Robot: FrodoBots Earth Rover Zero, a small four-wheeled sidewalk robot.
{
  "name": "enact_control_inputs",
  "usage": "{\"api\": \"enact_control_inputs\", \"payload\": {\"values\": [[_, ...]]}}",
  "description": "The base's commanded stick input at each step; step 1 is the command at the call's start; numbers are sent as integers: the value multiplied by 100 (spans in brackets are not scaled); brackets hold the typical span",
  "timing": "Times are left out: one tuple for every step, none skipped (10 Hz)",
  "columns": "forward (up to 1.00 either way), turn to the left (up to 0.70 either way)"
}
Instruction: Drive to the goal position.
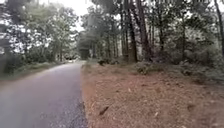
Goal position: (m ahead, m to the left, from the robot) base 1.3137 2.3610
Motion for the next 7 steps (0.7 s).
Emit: {"api": "enact_control_inputs", "payload": {"values": [[45, 0], [45, 0], [45, 0], [45, 0], [45, 0], [45, -27], [45, -27]]}}
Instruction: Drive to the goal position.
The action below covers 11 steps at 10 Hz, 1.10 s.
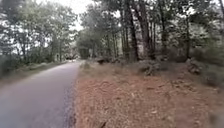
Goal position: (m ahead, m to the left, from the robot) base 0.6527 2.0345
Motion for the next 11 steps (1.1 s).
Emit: {"api": "enact_control_inputs", "payload": {"values": [[45, -27], [45, -27], [45, -27], [45, -27], [45, -27], [45, -27], [45, -27], [45, -27], [45, -27], [45, -27], [45, -27]]}}
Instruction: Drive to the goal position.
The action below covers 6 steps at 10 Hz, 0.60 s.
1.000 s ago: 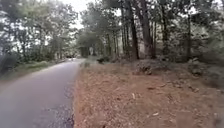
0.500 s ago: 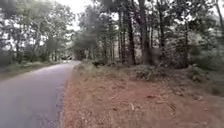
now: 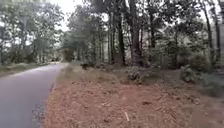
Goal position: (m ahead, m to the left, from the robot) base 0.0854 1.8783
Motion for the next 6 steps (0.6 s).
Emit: {"api": "enact_control_inputs", "payload": {"values": [[45, -27], [45, -10], [45, 0], [45, 0], [45, 0], [45, 0]]}}
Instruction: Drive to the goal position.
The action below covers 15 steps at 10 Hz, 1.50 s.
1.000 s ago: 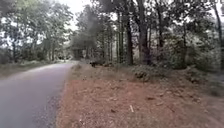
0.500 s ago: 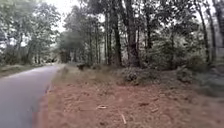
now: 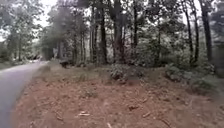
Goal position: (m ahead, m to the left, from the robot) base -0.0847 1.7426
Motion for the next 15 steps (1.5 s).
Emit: {"api": "enact_control_inputs", "payload": {"values": [[45, 0], [24, 0], [0, -12], [0, -34], [0, -45], [0, -45], [0, -45], [0, -45], [0, -45], [0, -45], [0, -45], [0, -45], [0, -14], [0, 0], [0, 0]]}}
